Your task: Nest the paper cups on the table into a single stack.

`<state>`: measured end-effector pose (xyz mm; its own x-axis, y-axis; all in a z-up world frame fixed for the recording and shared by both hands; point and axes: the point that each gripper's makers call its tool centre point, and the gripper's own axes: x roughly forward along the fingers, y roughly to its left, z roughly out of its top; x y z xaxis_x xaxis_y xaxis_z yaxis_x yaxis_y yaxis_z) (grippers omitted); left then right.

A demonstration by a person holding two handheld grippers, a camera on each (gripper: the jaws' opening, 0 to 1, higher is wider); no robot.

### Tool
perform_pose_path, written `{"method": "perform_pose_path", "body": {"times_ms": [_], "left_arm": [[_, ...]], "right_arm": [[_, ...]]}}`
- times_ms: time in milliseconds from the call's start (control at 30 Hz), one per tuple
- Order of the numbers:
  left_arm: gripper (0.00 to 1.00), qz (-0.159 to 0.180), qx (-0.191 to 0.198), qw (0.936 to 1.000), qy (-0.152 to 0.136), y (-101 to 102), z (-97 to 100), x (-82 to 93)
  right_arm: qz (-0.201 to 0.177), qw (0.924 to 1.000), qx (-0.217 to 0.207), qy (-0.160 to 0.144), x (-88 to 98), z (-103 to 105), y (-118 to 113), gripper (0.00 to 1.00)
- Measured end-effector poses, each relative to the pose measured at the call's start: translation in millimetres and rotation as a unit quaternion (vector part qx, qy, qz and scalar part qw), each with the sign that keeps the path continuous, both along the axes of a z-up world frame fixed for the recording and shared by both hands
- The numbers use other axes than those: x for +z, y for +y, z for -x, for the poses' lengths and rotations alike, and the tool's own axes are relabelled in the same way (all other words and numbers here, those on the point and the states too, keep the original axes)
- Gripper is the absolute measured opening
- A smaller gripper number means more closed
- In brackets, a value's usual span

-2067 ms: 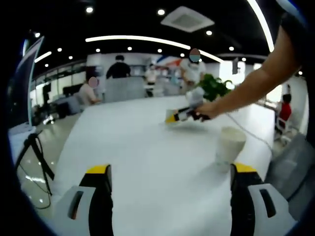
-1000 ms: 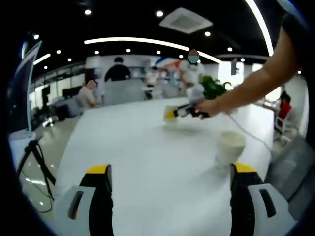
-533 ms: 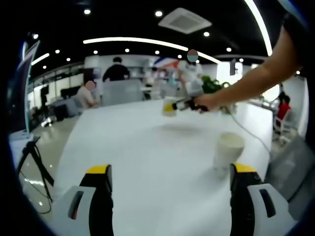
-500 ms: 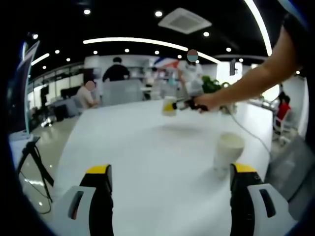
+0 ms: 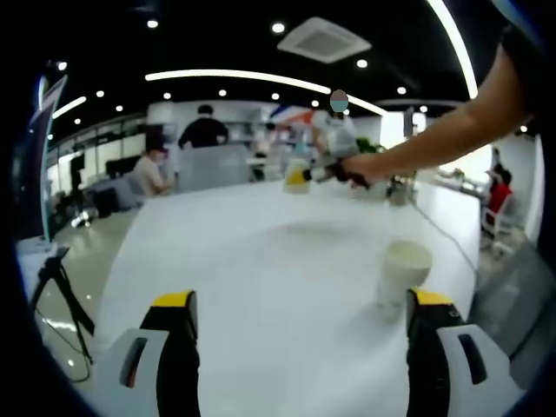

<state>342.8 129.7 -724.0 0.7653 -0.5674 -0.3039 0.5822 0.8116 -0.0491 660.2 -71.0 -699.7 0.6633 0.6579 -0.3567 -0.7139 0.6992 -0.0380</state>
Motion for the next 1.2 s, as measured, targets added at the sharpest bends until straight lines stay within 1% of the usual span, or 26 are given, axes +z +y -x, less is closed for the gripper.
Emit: {"method": "perform_pose_path", "body": {"times_ms": [33,67,233,367,500,733,767,900,1200], "left_arm": [[0.98,0.002,0.0,1.0,0.0,0,-0.1,0.8],[0.98,0.004,0.0,1.0,-0.001,0,0.0,1.7],[0.98,0.004,0.001,1.0,-0.002,0,1.1,2.1],[0.98,0.003,-0.001,1.0,-0.002,-1,2.0,3.0],[0.98,0.007,-0.003,1.0,-0.003,-3,2.2,4.5],[0.98,0.008,-0.005,0.9999,-0.008,-5,0.8,8.5],[0.97,0.009,-0.005,0.9999,-0.008,-5,0.9,9.0],[0.97,0.013,-0.007,0.9998,-0.014,-7,1.4,13.6],[0.96,0.011,-0.01,0.9998,-0.014,-6,3.4,18.0]], "right_arm": [[-0.002,0.9999,0.0,0.01,1.3,1,1,0.36],[0.001,0.9999,0.0,0.013,2.2,0,0,0.36],[0.004,1.0,0.002,0.008,10.9,2,3,0.35],[0.016,0.9998,0.008,0.0,13.3,6,5,0.35],[0.016,0.9998,0.011,0.001,15.7,8,5,0.35],[0.011,0.9998,0.01,0.015,23.4,11,3,0.35],[0.009,0.9996,0.013,0.023,23.6,13,4,0.35],[0.01,0.9994,0.016,0.028,26.7,20,6,0.35],[0.015,0.999,0.027,0.032,31.8,35,12,0.35]]}}
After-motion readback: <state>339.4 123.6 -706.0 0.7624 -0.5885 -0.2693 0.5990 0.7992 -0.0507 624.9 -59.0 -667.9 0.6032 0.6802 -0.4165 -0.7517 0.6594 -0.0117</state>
